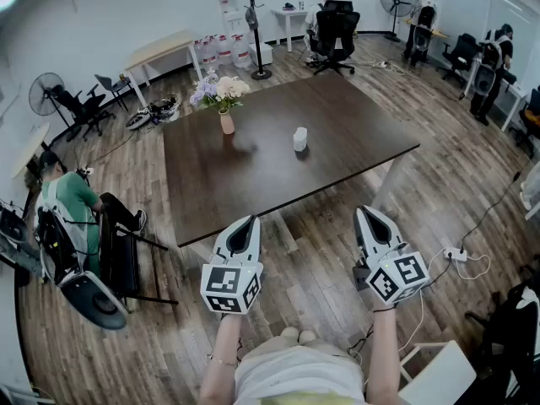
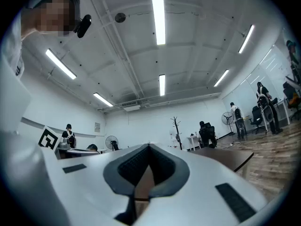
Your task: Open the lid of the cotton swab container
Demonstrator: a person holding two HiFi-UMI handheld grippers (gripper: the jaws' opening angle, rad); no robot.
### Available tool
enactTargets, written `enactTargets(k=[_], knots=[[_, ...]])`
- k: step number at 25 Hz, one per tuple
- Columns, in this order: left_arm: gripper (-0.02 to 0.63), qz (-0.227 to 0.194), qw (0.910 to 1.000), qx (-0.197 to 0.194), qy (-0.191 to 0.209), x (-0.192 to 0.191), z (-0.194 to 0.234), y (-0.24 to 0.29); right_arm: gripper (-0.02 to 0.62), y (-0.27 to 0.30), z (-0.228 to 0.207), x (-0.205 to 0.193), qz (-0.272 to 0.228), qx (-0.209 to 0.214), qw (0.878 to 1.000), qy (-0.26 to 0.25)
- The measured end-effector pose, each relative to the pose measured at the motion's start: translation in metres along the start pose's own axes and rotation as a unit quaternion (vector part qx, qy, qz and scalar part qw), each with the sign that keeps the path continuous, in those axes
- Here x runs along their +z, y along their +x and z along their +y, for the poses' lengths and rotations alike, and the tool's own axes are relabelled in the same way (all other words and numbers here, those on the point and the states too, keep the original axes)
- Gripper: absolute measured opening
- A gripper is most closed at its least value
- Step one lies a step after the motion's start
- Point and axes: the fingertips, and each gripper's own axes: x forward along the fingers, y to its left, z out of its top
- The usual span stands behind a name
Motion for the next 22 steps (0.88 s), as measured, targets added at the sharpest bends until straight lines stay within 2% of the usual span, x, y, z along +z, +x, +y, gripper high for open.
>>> enactTargets(k=[11, 22], knots=[[0.025, -0.006, 1.0000, 0.005, -0.002, 0.004, -0.010, -0.003, 0.020, -0.011, -0.008, -0.002, 0.013, -0.002, 1.000, -0.011], [0.025, 0.002, 0.9999, 0.011, -0.006, -0.007, -0.032, -0.004, 0.020, -0.019, -0.030, -0.018, 0.027, 0.003, 1.000, 0.011]])
